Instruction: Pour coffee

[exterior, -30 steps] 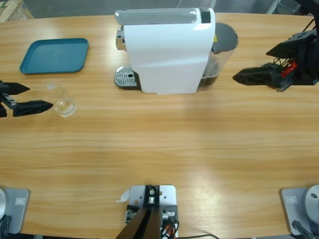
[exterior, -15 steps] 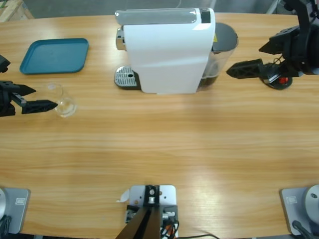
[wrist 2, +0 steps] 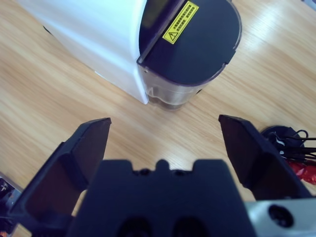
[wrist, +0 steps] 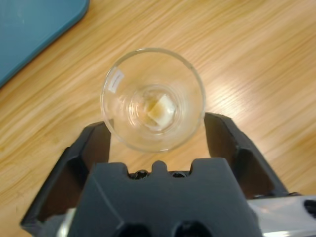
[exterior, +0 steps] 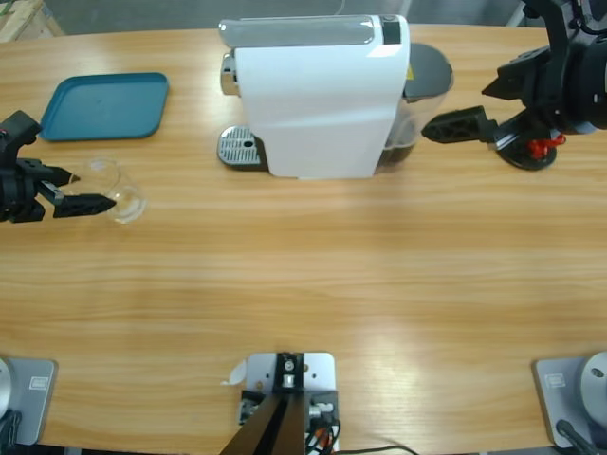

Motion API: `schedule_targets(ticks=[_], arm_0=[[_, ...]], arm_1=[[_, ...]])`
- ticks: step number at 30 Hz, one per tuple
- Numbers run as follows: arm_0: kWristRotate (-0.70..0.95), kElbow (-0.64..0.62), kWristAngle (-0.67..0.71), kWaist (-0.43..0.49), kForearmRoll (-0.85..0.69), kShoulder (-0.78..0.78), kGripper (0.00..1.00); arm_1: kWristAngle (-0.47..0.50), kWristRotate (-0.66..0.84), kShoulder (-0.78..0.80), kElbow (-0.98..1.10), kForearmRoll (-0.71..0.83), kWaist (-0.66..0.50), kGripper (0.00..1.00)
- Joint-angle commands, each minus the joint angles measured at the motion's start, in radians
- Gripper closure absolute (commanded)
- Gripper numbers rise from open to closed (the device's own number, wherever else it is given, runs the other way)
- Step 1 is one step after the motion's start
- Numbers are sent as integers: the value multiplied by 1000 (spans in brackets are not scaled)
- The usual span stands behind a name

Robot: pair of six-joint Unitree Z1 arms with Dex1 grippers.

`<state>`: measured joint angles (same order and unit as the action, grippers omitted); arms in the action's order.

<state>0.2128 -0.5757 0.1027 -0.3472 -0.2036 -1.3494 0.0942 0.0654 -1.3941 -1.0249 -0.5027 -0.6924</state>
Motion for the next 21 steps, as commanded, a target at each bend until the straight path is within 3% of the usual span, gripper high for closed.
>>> schedule_targets(ticks=[1, 6, 7, 8, 9, 16, 21], arm_0=[[15, 23, -14, 2, 60, -99, 437], [15, 25, -12, -3, 54, -85, 426], [15, 26, -5, -3, 47, -71, 305], [16, 27, 4, -3, 35, -51, 122], [15, 27, 8, -3, 25, -26, 30], [-21, 23, 16, -3, 47, -8, 4], [-25, 13, 8, -3, 108, -78, 4]], arm_1=[[-29, -12, -45, 44, 23, 11, 0], [-30, -13, -39, 45, 22, 11, 0], [-30, -14, -37, 45, 22, 11, 0], [-30, -15, -34, 45, 22, 11, 0], [-30, -15, -30, 45, 21, 11, 0], [-30, -15, -10, 66, 19, 11, 0], [-41, -15, -34, 58, 26, 11, 0]])
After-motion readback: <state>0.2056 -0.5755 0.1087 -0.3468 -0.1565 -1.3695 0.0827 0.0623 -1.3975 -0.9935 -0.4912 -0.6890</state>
